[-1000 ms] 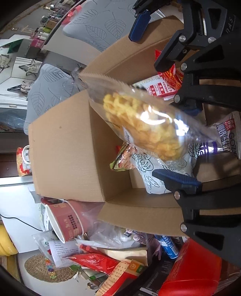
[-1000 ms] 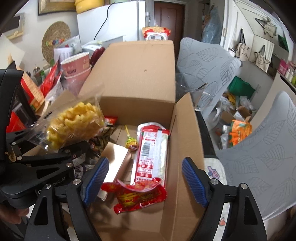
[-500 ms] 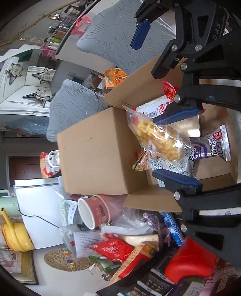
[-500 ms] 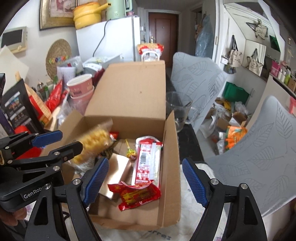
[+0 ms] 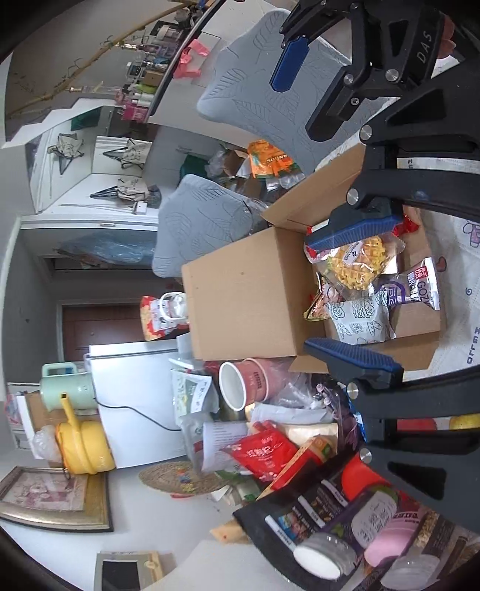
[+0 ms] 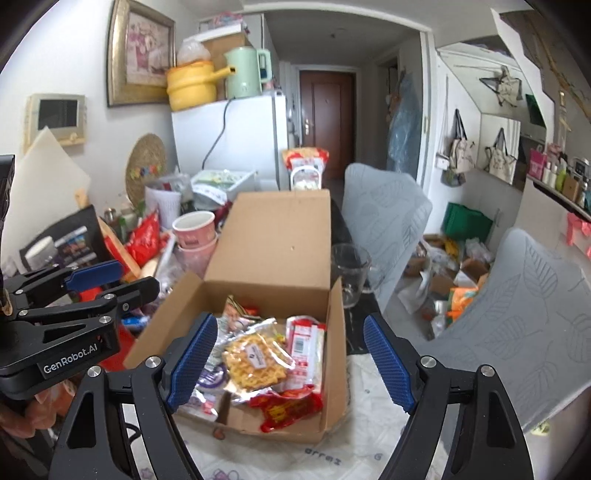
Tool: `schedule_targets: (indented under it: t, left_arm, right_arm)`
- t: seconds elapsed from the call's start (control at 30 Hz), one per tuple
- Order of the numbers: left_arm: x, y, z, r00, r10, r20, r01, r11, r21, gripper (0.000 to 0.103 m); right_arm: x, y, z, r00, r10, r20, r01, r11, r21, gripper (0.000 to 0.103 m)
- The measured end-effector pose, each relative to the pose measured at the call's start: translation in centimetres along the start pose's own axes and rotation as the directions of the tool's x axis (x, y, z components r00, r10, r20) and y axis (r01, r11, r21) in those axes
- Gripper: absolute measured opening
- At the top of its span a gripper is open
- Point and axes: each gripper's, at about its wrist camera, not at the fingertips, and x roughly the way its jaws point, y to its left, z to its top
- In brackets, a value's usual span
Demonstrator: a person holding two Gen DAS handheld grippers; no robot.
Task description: Organize snacks
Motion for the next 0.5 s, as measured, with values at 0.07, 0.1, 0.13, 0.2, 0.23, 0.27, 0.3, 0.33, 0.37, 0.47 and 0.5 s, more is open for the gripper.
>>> schedule_targets:
  t: [0.07,0.1,0.13,0.2,0.23,0.27,0.3,0.33,0.37,0.47,0.5]
  left_arm:
    - [-1.2,-0.1,-0.1,1.0,-0.001,0.02,0.001,1.0,0.002,0.049]
    - [-2.1,-0.2,-0.2,0.999,-0.003,0.033,0.002,1.0,0.004,0.049]
    - [-2.9,-0.2,-0.3,0.999,-0.005,0.045,0.004,1.0,0.007,0.05]
    - [-4.2,-0.3,-0.7,0.998,-0.005,0.062,0.004,1.0,0.01,0.06]
    - [-5.2,-0.3,-1.1,0.997,-0.003,0.081,0.002,1.0,0.01,0.072]
    - [-6.0,-0.4,-1.4,0.995,0.002,0.102,-0.003,1.0,0.011,0.077]
    - [-6.9,-0.5,-1.8,0.992,0.009,0.126,-0.011,1.0,0.012,0.082]
    - [-7.7,-0.5,-2.2,0.99,0.015,0.143,-0.017,1.0,0.014,0.082]
    - [-8.3,-0.6,-2.5,0.988,0.016,0.152,-0.018,1.0,0.017,0.082]
    - [-9.9,-0.7,-3.8,0.989,-0.002,0.15,-0.001,1.0,0.021,0.083]
    - [-10.3,-0.7,-4.2,0.989,-0.006,0.149,0.003,1.0,0.022,0.083]
  right_arm:
    - [-1.4,0.2,0.0,1.0,0.003,0.026,-0.003,1.0,0.001,0.083]
    - [-2.2,0.3,-0.1,0.999,0.006,0.039,-0.006,1.0,0.002,0.083]
    - [-2.8,0.4,-0.1,0.999,0.009,0.048,-0.009,1.0,0.001,0.083]
    - [-4.1,0.7,-0.4,0.998,0.011,0.068,-0.011,1.0,0.001,0.083]
    - [-4.9,0.9,-0.6,0.997,0.012,0.079,-0.012,1.0,0.0,0.083]
    - [-5.5,1.0,-0.8,0.996,0.012,0.087,-0.012,1.0,-0.002,0.083]
    - [-6.2,1.2,-1.0,0.995,0.011,0.094,-0.011,1.0,-0.004,0.083]
    - [-7.0,1.3,-1.3,0.995,0.01,0.102,-0.009,1.0,-0.006,0.084]
    - [-7.7,1.6,-1.7,0.994,0.009,0.109,-0.008,1.0,-0.008,0.085]
    - [-9.2,2.1,-2.7,0.993,0.004,0.12,-0.003,1.0,-0.008,0.086]
    - [-9.7,2.3,-3.1,0.993,0.005,0.12,-0.004,1.0,-0.009,0.087]
